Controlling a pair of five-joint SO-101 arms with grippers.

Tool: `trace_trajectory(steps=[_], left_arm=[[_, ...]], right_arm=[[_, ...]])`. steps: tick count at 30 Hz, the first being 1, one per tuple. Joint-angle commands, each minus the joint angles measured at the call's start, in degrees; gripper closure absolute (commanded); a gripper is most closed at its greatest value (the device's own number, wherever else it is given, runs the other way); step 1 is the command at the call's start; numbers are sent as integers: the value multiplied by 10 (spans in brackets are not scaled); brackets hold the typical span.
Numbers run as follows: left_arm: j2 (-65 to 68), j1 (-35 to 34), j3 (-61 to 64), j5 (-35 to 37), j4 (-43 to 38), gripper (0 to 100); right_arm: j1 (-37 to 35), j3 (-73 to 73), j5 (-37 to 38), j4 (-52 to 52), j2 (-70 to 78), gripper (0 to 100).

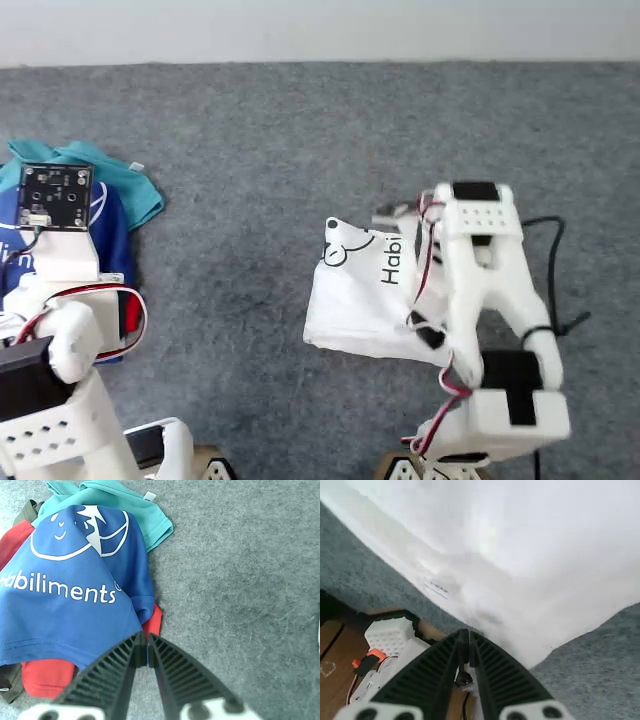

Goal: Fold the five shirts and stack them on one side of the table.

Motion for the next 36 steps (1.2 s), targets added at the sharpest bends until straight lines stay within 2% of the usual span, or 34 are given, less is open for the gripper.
trace_trajectory(steps=[1, 6, 12, 20, 23, 32, 36], left_arm=[[-4, -3, -5, -1, -1, 986], [-4, -3, -5, -1, -1, 986], [-4, -1, -5, -1, -2, 986], [-4, -3, -5, -1, 0, 986], [-4, -3, -4, -1, 1, 986], [-4, -4, -7, -2, 15, 986], [-4, -4, -8, -2, 15, 986]], right_arm=[[-21, 6, 13, 24, -68, 990], [-68, -76, 11, -18, -88, 990], [-52, -37, -44, -109, -38, 990], [-21, 51, -47, 24, 44, 990], [-23, 45, -60, 25, 40, 990], [-73, -63, -212, 21, -51, 990], [-80, -106, -225, -28, -65, 990]])
